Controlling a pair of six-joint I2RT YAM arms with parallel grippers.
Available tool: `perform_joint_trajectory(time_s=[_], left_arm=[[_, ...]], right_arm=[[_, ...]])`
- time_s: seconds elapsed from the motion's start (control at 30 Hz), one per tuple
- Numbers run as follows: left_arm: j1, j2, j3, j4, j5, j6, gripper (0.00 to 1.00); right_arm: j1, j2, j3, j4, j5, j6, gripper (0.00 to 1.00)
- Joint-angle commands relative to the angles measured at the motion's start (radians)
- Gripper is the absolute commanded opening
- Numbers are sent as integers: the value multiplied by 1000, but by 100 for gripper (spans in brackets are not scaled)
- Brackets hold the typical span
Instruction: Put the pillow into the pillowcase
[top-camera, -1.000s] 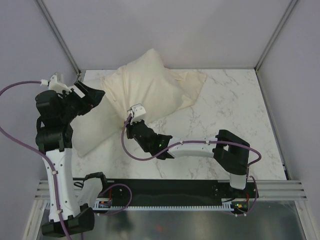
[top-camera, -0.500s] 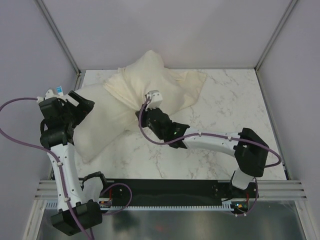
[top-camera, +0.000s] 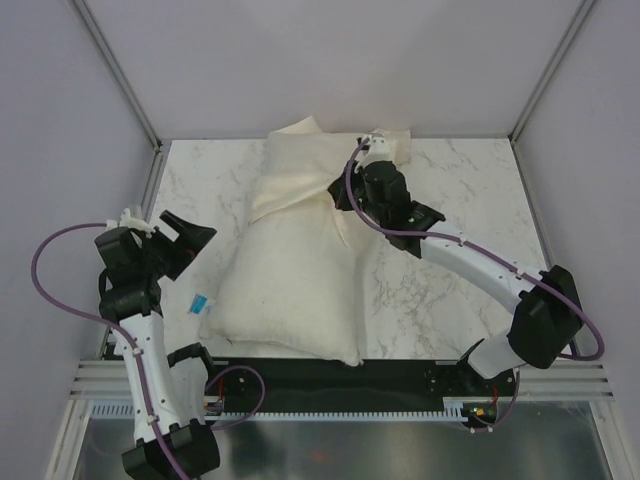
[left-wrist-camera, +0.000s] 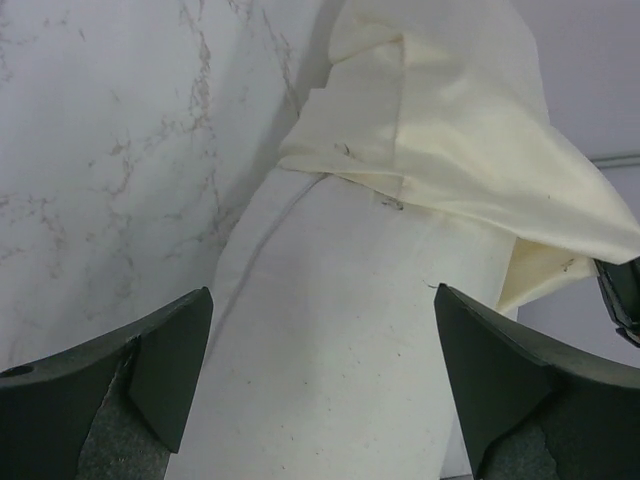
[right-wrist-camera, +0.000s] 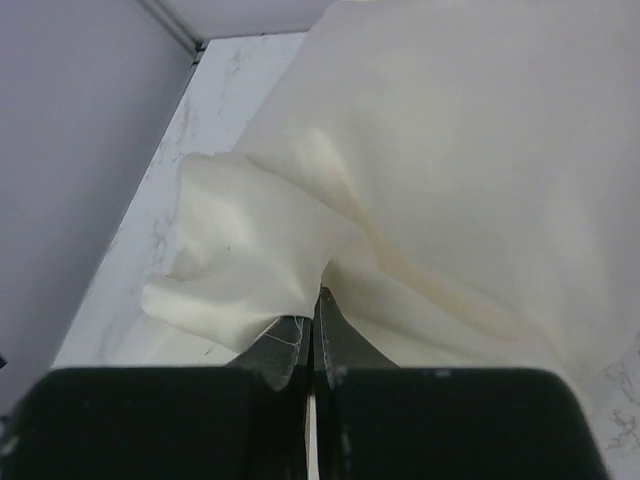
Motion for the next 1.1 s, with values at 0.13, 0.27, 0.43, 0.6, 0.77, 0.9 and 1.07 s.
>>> perform_joint_trajectory(time_s=[0.13,0.27,0.43,0.6,0.77,0.9,1.07], left_arm=[[4,-176,-198,29,140,-66,99],[-1,-230,-302,34,202,-92,99],[-19,-231,-346,55,222,-130,100],[-195,-143,-426,241,152,-247,99],[-589,49,-428,460,-135,-420,92],[-772,248,-361,633,-248,-488,76],[-973,515,-83,684,-333,-468,63]], right_arm=[[241,-67,29,-139,-158,-200,0],[332,-77,22,-268,-118,-239,0],[332,-114,-55,-308,-38,-195,0],[332,-145,-84,-316,-20,-139,0],[334,-163,-103,-322,-20,-125,0],[334,-169,-133,-356,5,-106,0],[332,-237,-234,-359,29,-55,0]])
